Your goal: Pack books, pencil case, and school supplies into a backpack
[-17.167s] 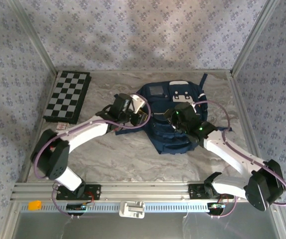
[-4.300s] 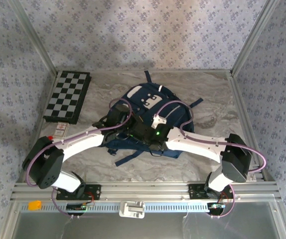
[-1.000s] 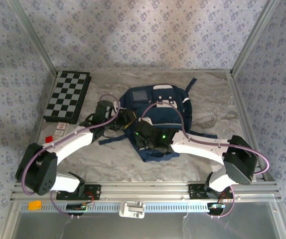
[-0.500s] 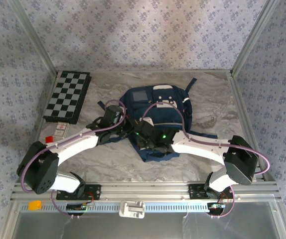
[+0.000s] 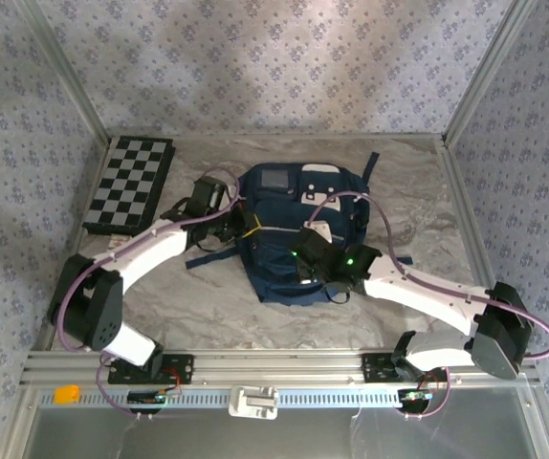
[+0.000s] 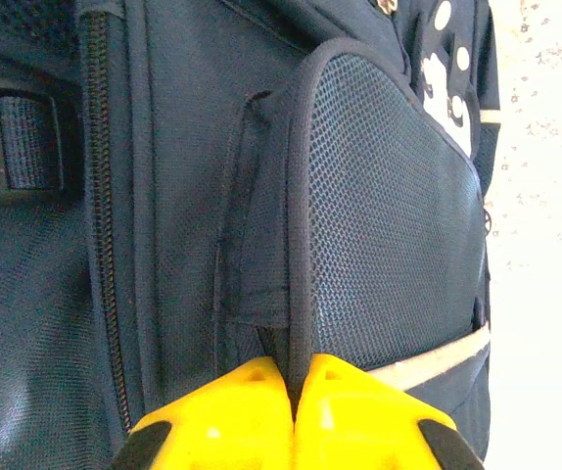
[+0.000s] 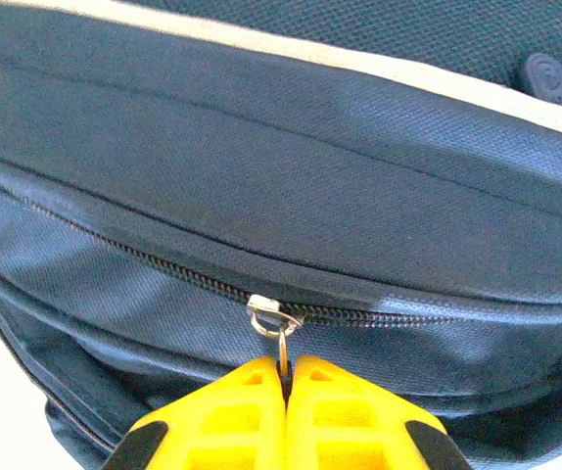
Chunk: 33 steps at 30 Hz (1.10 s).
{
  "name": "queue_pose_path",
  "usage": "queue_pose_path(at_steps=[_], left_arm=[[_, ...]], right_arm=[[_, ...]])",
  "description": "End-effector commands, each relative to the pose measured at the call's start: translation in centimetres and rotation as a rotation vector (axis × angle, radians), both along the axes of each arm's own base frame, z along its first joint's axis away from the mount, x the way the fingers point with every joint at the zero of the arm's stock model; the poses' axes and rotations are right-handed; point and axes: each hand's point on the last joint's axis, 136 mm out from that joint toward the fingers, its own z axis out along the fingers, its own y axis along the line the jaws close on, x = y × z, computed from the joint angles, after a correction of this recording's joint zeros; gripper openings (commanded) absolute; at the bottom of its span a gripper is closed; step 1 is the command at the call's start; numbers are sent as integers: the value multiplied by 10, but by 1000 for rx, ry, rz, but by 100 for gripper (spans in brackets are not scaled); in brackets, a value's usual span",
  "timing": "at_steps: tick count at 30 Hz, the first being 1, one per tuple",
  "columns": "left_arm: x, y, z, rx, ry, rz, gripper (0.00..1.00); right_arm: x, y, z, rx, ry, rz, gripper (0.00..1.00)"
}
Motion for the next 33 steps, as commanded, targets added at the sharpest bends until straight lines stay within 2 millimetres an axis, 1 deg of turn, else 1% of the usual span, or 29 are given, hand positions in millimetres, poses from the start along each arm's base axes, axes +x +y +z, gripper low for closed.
queue_pose_path(at_steps=[1,3,4,5,6,8,10,12,16,17,19,21,23,27,31,33], left_arm=[[58,16,29,50,-179,35,0],[69,17,37,46,-211,30,1],[72,15,41,30,-222,22,6],[74,14,45,12,-218,16,11],[72,13,50,-20,-212,8,15],[63,12,57,-69,-208,8,29],[47,15,59,-102,-189,53,41],[29,15,61,-139,-159,88,47],[-2,23,46,-168,-65,229,54],[-8,23,40,-175,-44,256,55],[-20,13,37,-210,-23,272,56],[-28,7,31,-210,10,301,57],[-33,-1,30,-215,4,322,57],[-30,-8,25,-196,23,366,56],[-22,-23,33,-222,12,363,55],[-24,-33,32,-208,20,350,54]], right_arm=[[-8,-1,-1,-108,46,72,0],[-4,35,5,7,23,133,0],[-1,52,7,75,19,151,0],[1,64,8,116,21,163,0],[5,69,8,129,22,156,0],[10,67,6,109,7,126,0],[11,60,4,93,-15,99,0],[10,56,3,109,-21,91,0],[10,49,3,124,-35,81,0],[10,48,3,123,-39,82,0],[9,45,3,108,-40,80,0],[9,45,5,106,-41,84,0],[8,47,8,118,-51,89,0],[8,51,8,129,-50,98,0],[9,51,9,118,-56,102,0],[10,51,9,119,-58,98,0]])
